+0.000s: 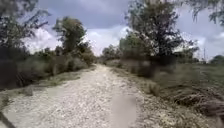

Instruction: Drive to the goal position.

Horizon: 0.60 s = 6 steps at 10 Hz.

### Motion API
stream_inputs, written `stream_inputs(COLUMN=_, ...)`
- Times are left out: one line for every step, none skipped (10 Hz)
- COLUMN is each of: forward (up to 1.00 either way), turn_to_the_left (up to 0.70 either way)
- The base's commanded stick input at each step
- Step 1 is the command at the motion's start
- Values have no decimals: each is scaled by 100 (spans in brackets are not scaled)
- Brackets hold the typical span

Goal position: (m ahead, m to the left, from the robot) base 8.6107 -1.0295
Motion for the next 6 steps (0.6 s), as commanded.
stream_inputs(forward=50, turn_to_the_left=1)
stream_inputs(forward=50, turn_to_the_left=1)
stream_inputs(forward=50, turn_to_the_left=1)
stream_inputs(forward=50, turn_to_the_left=1)
stream_inputs(forward=50, turn_to_the_left=1)
stream_inputs(forward=50, turn_to_the_left=1)
